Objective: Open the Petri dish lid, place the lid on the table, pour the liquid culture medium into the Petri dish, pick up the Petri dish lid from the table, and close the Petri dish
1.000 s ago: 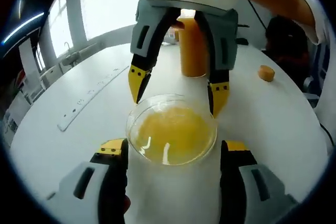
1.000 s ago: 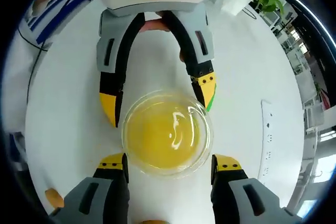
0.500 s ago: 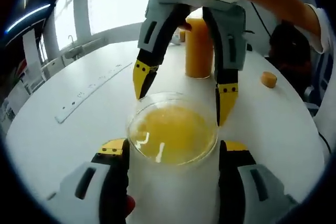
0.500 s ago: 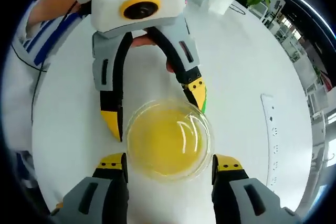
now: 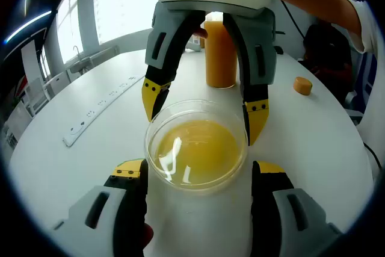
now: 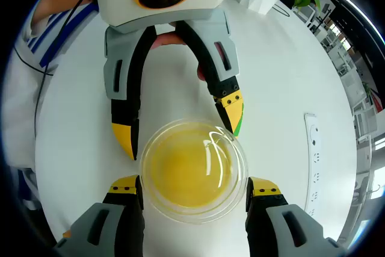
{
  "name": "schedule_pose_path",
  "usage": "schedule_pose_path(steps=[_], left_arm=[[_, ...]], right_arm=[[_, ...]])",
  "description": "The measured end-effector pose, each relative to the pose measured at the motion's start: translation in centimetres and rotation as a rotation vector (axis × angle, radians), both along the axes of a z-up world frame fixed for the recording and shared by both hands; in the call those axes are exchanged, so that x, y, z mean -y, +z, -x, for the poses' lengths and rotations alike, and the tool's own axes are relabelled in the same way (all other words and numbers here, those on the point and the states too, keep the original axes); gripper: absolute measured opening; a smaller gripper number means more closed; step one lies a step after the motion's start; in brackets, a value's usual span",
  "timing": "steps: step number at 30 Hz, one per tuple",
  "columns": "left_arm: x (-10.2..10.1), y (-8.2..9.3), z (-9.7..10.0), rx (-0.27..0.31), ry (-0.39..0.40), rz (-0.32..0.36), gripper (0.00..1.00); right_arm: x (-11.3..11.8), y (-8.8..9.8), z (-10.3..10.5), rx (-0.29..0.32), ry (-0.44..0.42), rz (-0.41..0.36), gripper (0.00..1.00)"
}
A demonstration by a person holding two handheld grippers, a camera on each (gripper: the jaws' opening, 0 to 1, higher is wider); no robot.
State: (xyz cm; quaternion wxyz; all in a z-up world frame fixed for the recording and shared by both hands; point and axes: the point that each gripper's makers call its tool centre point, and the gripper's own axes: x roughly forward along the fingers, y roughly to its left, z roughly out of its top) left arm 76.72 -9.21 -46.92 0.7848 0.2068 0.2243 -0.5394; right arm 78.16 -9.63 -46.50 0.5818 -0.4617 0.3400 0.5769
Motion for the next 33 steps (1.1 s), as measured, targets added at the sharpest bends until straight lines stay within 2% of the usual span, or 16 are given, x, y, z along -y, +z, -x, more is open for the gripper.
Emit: schedule_pose_path(steps=[3, 8, 19, 24, 27, 30, 33], left_arm=[[-0.2, 0.0, -0.3, 0.012, -0.001, -0.010, 0.63], [-0.2, 0.2, -0.7, 0.026, 0.010, -0.016, 0.62], [-0.7, 1.1, -1.0, 0.048, 0.024, 0.010, 0.63], [-1.0, 2.5, -0.6, 0.072, 0.030, 0.032, 0.63], [-1.4, 3.3, -0.3, 0.088, 0.043, 0.046, 0.63], [-2.5, 4.2, -0.1, 0.113, 0.073, 0.054, 0.63], [-3.4, 5.8, -0.4, 0.151, 0.132, 0.100, 0.63]], right_arm=[[0.0, -0.1, -0.2, -0.019, -0.035, 0.003, 0.64], [0.8, -1.3, -0.2, -0.010, -0.034, 0.038, 0.61], [0.5, 0.0, 0.0, -0.003, -0.053, -0.008, 0.61], [-0.4, 1.7, -1.1, 0.054, -0.074, -0.096, 0.61], [-0.6, 3.3, -0.4, 0.109, -0.089, -0.177, 0.61], [-0.8, 5.2, 0.3, 0.164, -0.131, -0.279, 0.61], [-0.4, 7.7, 1.0, 0.227, -0.191, -0.417, 0.61]])
